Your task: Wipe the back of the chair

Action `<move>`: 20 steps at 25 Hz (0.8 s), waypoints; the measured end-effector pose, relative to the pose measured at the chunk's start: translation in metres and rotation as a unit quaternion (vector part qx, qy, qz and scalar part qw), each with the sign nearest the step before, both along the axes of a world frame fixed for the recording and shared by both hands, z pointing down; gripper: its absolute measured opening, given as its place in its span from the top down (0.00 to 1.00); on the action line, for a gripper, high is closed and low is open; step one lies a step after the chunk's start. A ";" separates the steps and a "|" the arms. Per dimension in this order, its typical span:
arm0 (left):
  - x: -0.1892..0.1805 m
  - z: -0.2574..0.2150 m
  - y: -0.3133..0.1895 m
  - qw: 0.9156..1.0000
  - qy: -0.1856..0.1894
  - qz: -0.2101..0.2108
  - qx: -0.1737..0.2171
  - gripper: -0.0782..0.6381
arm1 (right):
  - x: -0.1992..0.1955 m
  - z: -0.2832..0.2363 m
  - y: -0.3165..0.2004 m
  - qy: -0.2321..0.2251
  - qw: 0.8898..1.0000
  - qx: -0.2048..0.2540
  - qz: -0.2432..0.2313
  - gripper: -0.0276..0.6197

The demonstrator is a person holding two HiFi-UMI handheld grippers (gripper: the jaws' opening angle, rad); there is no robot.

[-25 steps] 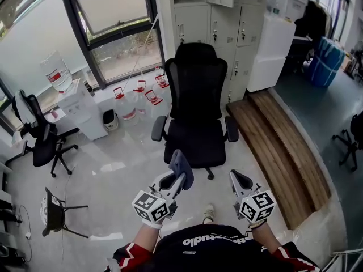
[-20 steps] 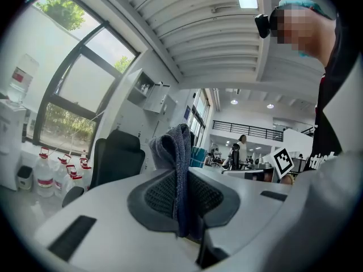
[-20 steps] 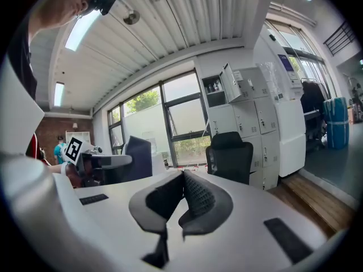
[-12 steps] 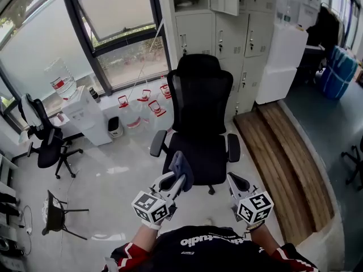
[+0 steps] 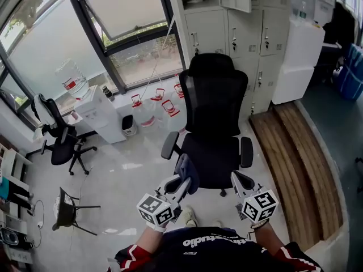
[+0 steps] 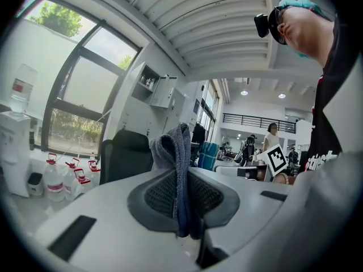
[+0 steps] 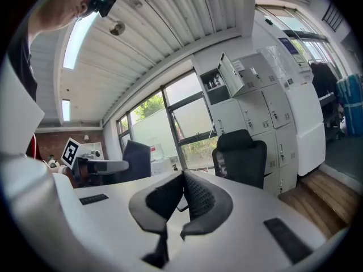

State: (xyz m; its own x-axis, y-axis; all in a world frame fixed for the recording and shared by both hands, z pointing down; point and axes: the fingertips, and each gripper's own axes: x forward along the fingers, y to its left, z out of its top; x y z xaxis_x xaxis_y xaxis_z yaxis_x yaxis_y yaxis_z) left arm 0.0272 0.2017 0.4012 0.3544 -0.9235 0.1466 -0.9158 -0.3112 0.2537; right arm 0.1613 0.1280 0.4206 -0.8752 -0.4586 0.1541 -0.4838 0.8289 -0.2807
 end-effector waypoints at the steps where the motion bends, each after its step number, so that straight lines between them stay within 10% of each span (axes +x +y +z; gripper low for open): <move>1: -0.004 0.001 -0.003 1.000 0.001 -0.002 0.000 0.81 | -0.005 0.002 -0.004 0.001 1.000 -0.002 -0.002 0.94; 20: -0.167 -0.015 -0.115 0.997 0.040 0.045 0.040 0.81 | -0.167 -0.025 -0.096 0.018 0.999 0.030 0.039 0.94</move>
